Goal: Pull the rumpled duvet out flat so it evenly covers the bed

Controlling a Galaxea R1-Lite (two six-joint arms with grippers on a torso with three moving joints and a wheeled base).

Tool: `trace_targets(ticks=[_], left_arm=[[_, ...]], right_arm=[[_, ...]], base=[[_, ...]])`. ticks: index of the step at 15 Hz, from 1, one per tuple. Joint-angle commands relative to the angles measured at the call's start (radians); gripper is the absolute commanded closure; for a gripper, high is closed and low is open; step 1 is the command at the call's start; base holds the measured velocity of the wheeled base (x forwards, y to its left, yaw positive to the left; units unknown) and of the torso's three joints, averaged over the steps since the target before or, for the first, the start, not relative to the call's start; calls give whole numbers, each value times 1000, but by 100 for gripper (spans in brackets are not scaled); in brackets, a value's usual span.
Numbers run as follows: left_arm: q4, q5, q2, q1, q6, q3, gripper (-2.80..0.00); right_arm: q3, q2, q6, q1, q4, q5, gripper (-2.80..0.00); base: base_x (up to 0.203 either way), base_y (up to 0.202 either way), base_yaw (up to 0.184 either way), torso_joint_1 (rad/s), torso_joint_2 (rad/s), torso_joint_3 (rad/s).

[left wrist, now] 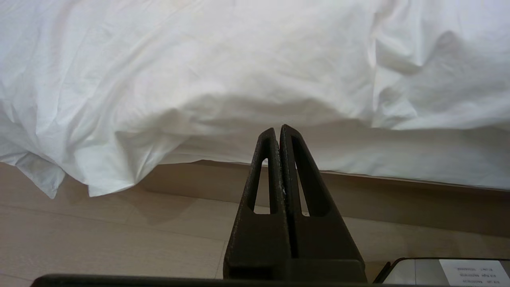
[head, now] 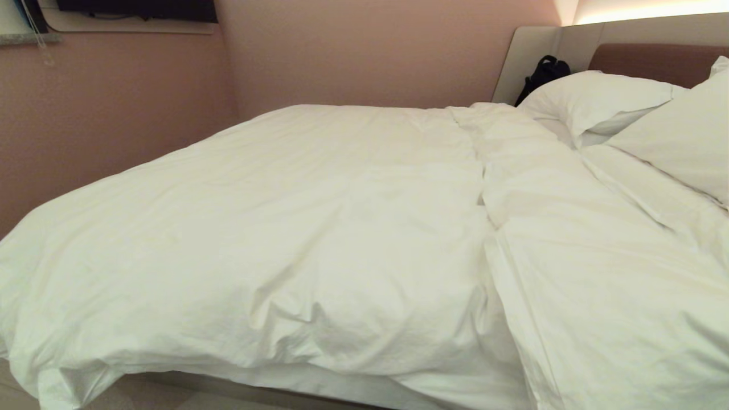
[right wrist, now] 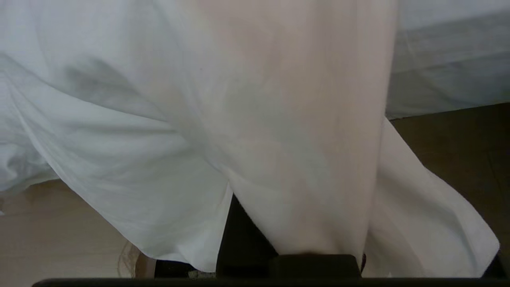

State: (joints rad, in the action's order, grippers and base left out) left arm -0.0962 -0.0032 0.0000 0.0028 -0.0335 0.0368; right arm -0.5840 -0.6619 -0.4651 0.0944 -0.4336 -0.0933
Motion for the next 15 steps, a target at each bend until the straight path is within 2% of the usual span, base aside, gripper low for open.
trace_targets(ticks=[1,10,15], left_arm=[[0,0,0,0,0,0,0],[0,0,0,0,0,0,0],[0,0,0,0,0,0,0]], right_arm=[[13,54,-3,-2,-5,-21,0],[43,218,3,-2,-39,-29,0],[69,373,21,-2,-61,-31,0]], base=[[0,0,0,0,0,0],[0,0,0,0,0,0],[0,0,0,0,0,0]])
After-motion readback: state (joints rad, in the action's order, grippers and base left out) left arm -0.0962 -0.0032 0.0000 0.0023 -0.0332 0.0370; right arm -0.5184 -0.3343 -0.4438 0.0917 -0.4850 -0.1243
